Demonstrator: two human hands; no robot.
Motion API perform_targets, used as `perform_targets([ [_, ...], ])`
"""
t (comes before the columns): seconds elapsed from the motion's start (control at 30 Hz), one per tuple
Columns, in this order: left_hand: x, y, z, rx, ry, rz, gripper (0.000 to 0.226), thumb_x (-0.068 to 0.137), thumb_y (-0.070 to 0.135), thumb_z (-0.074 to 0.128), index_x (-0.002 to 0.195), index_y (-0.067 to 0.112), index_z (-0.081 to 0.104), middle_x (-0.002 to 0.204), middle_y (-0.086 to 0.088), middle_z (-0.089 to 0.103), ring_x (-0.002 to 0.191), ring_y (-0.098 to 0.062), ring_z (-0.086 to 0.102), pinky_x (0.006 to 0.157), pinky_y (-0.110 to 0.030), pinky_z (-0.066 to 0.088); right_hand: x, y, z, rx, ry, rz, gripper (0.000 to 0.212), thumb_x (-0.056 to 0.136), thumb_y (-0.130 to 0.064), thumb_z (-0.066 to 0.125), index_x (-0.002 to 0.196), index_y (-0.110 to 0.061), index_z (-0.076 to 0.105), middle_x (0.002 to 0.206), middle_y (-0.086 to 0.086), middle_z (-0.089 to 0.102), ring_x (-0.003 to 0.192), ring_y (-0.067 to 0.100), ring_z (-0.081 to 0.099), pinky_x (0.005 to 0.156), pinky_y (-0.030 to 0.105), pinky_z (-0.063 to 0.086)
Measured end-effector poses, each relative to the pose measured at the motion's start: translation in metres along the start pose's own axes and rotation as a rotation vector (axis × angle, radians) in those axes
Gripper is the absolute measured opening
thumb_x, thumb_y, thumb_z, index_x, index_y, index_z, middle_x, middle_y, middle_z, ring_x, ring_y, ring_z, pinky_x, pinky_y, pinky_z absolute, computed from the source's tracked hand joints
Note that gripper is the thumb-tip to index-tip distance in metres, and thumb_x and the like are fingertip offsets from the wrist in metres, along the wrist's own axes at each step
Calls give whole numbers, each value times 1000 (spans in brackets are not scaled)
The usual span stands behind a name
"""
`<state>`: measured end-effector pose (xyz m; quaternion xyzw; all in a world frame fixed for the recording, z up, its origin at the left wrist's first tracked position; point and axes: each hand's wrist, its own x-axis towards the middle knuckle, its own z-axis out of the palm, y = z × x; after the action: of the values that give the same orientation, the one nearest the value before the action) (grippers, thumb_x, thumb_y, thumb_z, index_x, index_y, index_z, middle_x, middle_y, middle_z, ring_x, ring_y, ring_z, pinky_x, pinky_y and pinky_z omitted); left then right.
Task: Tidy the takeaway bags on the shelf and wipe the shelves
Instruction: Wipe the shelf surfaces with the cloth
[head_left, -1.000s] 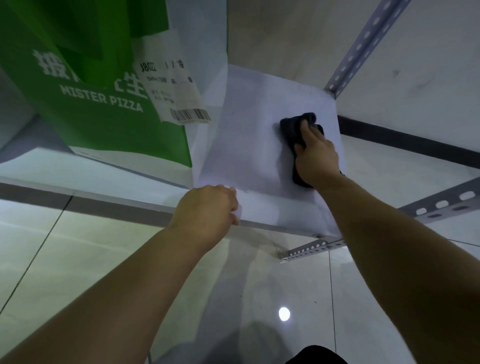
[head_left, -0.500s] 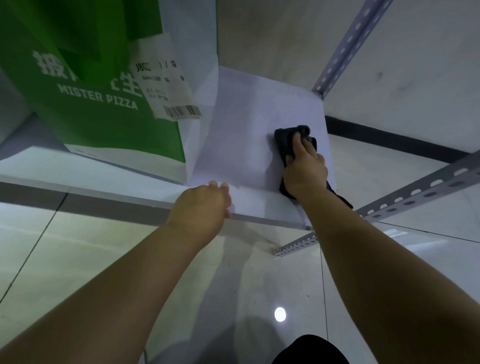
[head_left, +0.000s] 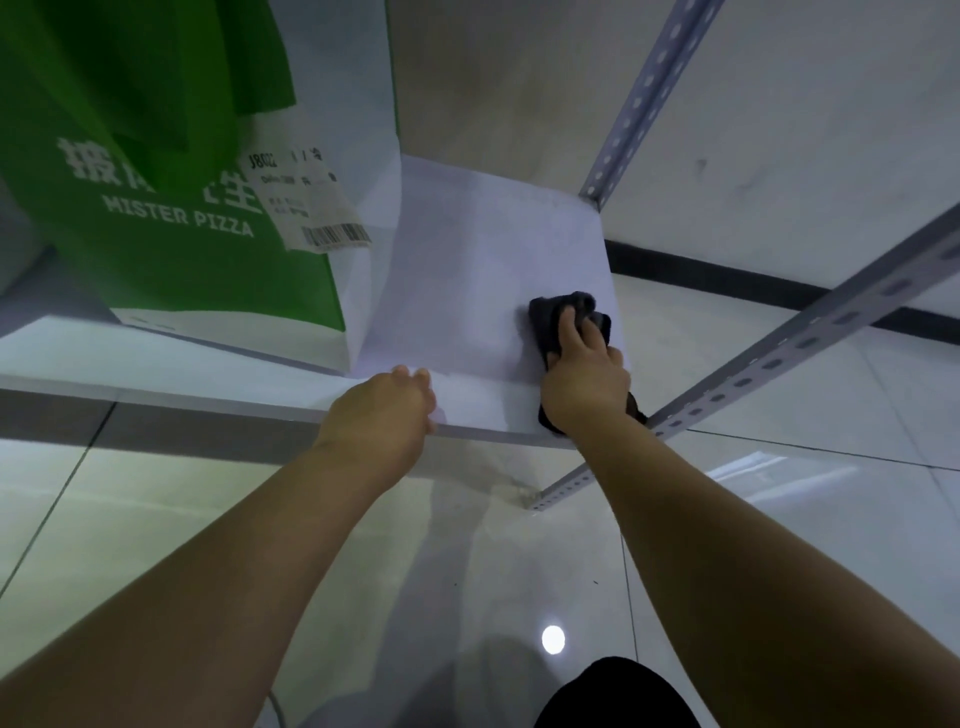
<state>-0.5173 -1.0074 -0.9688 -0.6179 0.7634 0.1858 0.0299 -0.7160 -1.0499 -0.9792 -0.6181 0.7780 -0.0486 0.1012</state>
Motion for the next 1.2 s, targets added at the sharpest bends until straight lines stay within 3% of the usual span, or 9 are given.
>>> perform_targets([
  [0.2, 1, -1, 3, -25, -32, 13, 37, 90, 5, 47, 127, 8, 47, 134, -12, 46, 119, -27, 50, 96, -40, 44, -39, 15, 1, -29, 26, -305, 52, 98, -28, 35, 147, -28, 17, 152, -1, 27, 114, 31, 41, 91, 42, 38],
  [0.37, -9, -10, 10, -29, 74, 96, 40, 93, 7, 43, 132, 16, 50, 147, -2, 35, 135, -18, 31, 105, -31, 29, -41, 11, 1, -142, -10, -108, 58, 97, -27, 33, 148, -27, 4, 153, 0, 20, 117, 30, 38, 93, 43, 36],
  [0.47, -18, -13, 12, -37, 137, 115, 44, 92, 5, 44, 134, 16, 48, 150, 0, 31, 138, -17, 27, 107, -27, 25, -44, -3, 6, -114, 28, -50, 60, 96, -25, 36, 147, -26, 6, 151, 3, 23, 117, 33, 39, 92, 45, 34],
  [0.63, -28, -13, 11, -25, 174, 149, 41, 87, 0, 43, 126, 10, 51, 140, -5, 42, 127, -20, 40, 100, -29, 35, -63, -11, 12, -108, 50, -236, 63, 92, -22, 46, 146, -27, 14, 147, 2, 32, 109, 31, 43, 87, 42, 36],
  [0.8, -45, -11, 11, 18, 116, 103, 52, 94, 9, 43, 144, 13, 31, 155, -2, 22, 141, -18, 21, 111, -29, 21, -77, 2, 6, -129, 18, -364, 63, 90, -16, 46, 146, -28, 19, 143, 1, 37, 107, 30, 43, 89, 41, 39],
  [0.9, -58, -12, 5, 28, 80, 59, 46, 94, 12, 42, 140, 12, 38, 150, -5, 32, 135, -23, 33, 106, -34, 31, -86, 4, -3, -145, 7, -386, 64, 88, -12, 47, 146, -25, 23, 139, 3, 42, 100, 32, 46, 82, 40, 41],
  [0.97, -70, -11, -2, 22, 78, 29, 34, 92, 15, 45, 125, 11, 51, 132, -6, 49, 116, -27, 48, 92, -38, 45, -89, 2, -10, -112, -46, -384, 64, 86, -10, 48, 144, -25, 25, 135, 6, 44, 97, 34, 48, 80, 41, 43],
  [1.03, -83, -11, -8, 0, 83, 7, 28, 90, 19, 48, 117, 12, 56, 121, -7, 54, 107, -29, 54, 86, -38, 47, -88, 0, -20, -55, -122, -382, 62, 87, -9, 48, 143, -25, 26, 132, 7, 45, 98, 34, 50, 81, 44, 47],
  [1.2, -119, -21, -24, -80, 121, -149, 38, 90, 34, 54, 125, 20, 55, 128, -4, 55, 116, -27, 52, 95, -38, 44, -97, -12, -41, 168, -216, -456, 56, 94, -11, 42, 146, -27, 25, 136, 6, 44, 111, 30, 49, 89, 39, 43],
])
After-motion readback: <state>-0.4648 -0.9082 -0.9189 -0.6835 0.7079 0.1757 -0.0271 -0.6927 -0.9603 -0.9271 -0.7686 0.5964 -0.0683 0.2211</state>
